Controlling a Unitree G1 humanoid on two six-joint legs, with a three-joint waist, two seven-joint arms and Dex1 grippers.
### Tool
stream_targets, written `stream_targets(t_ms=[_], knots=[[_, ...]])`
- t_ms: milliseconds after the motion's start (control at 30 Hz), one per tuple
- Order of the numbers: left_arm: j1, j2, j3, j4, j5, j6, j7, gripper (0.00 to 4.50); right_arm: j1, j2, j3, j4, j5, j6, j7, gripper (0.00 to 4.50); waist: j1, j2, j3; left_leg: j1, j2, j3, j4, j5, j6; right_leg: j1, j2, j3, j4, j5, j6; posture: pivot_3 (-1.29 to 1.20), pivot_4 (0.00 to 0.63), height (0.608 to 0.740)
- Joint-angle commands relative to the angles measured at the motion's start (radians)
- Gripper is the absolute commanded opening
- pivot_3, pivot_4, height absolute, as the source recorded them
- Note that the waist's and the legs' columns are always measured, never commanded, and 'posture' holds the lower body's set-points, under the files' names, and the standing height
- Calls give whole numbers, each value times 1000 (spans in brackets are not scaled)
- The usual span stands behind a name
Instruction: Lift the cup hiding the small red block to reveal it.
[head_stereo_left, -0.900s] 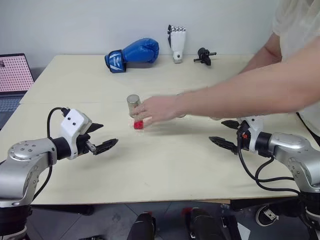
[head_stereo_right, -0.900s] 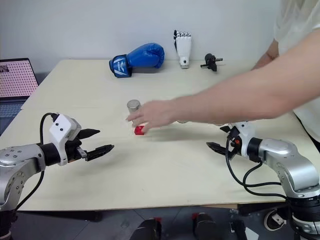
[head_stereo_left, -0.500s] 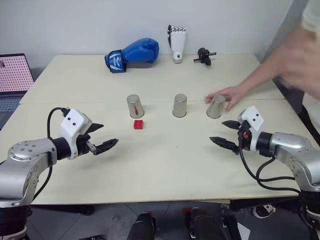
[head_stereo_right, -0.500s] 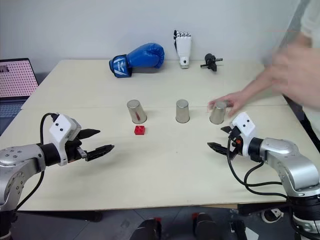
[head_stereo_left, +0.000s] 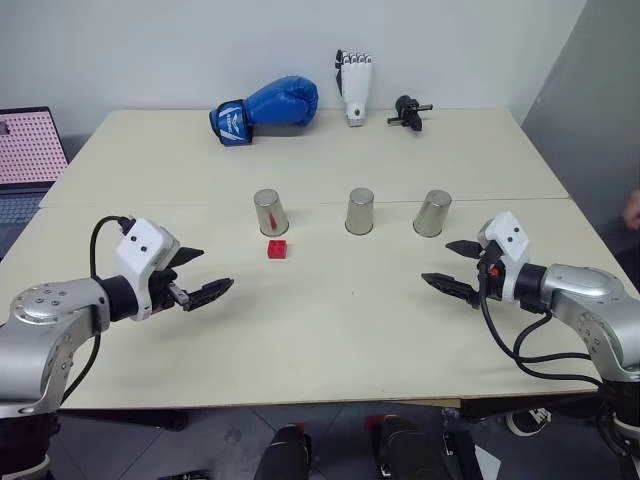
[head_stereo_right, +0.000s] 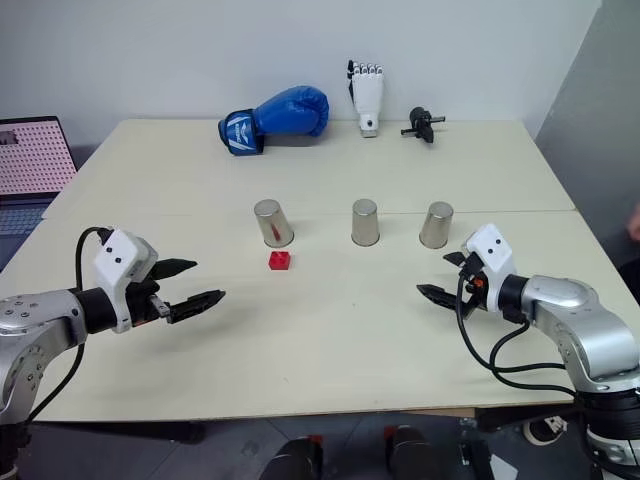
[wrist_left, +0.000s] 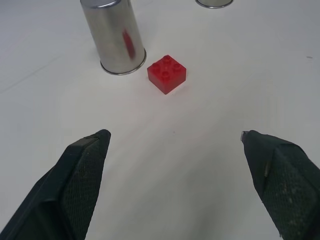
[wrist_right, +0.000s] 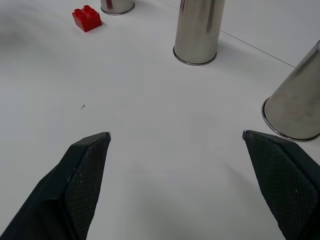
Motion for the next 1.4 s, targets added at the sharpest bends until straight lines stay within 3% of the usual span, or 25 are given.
stream_targets(t_ms=[33,1400], knots=[[-1,18,32,-28,-4,-6,-1,4473,-9,-16,-34,-12,1,-21,9,4500,0,0,0,0,0,0,0,0,0,0,0,0,0,0,0,0,150,740],[-38,18,5,0,13,-26,-10,4473,-20,-20,-43,-33,5,4,-11,4500,0,0,0,0,0,0,0,0,0,0,0,0,0,0,0,0,150,740]])
